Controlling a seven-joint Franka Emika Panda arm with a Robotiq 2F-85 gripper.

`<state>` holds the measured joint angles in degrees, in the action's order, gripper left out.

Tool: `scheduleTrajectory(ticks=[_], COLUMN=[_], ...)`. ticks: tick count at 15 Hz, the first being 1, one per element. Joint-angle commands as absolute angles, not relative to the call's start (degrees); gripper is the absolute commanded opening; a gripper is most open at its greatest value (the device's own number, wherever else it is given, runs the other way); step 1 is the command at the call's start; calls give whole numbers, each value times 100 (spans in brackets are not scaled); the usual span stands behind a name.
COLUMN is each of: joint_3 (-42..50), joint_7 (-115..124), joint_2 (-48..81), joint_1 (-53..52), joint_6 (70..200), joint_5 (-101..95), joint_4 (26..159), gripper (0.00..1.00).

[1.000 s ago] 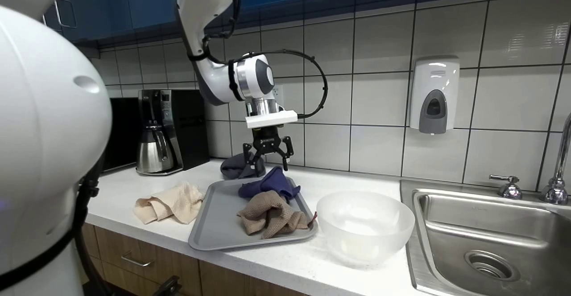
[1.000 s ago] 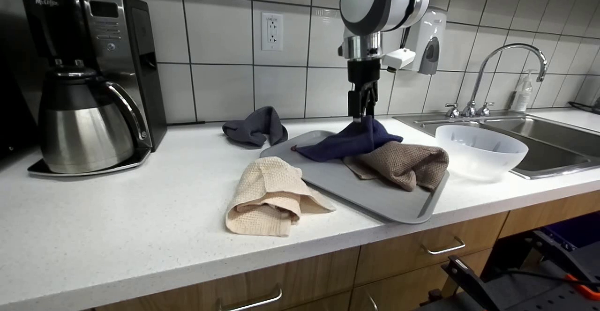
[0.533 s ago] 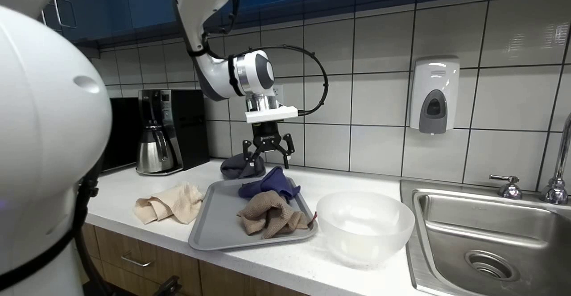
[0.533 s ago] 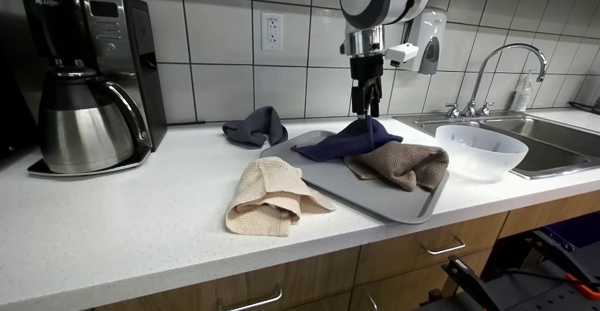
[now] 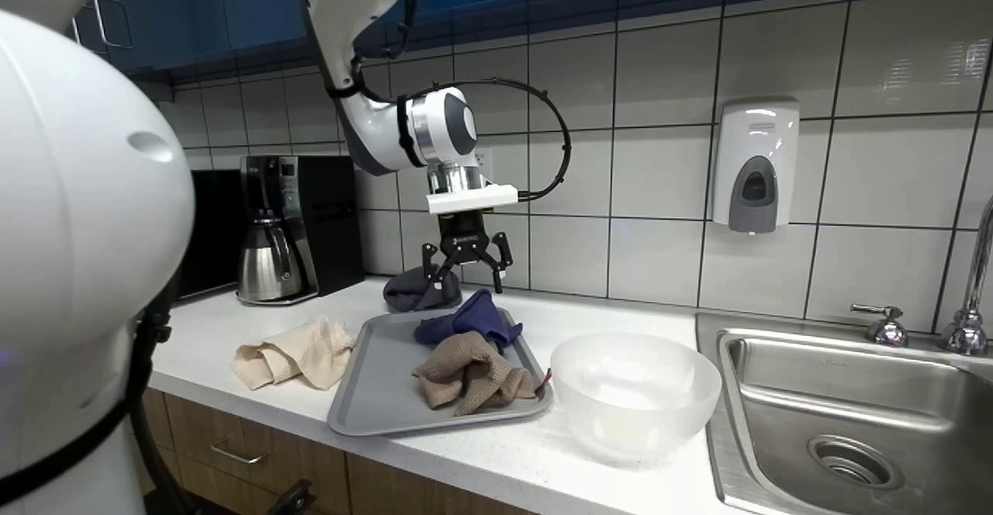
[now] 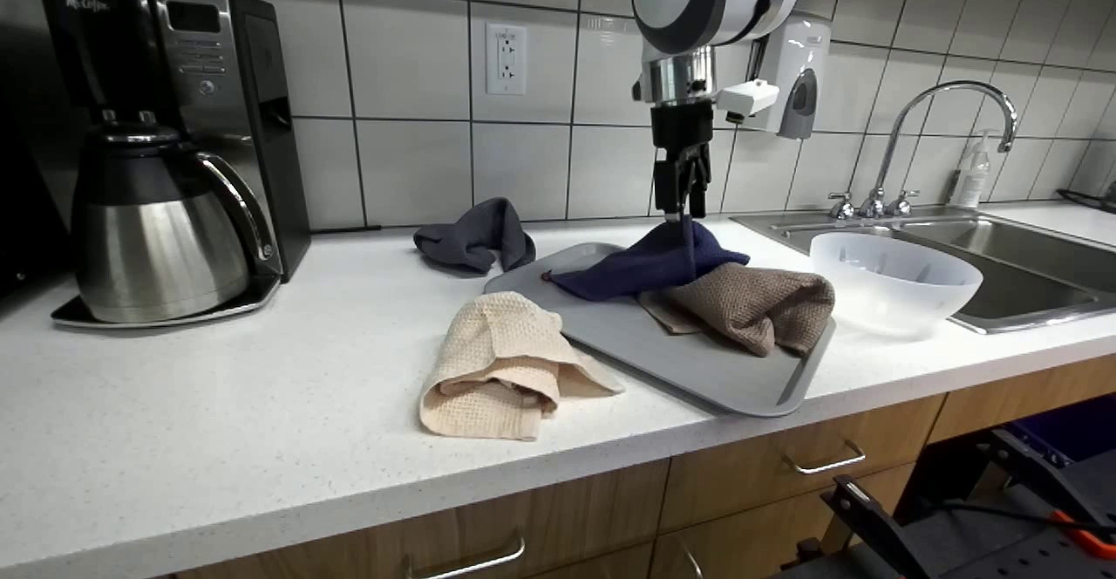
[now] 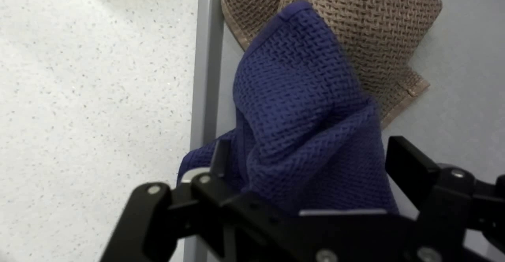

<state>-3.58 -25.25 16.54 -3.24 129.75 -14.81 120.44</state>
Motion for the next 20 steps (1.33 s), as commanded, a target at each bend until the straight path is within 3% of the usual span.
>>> scheduleTrajectory(ticks=[1,20], joint_3=[-406,-695], joint_7=[-2516,-2408], joint_2=[1655,2460], joint_1=[-281,-468], joint_6=[12953,13290], joint_5=[-1493,-1217], joint_4=[12031,10955], gripper=[100,100])
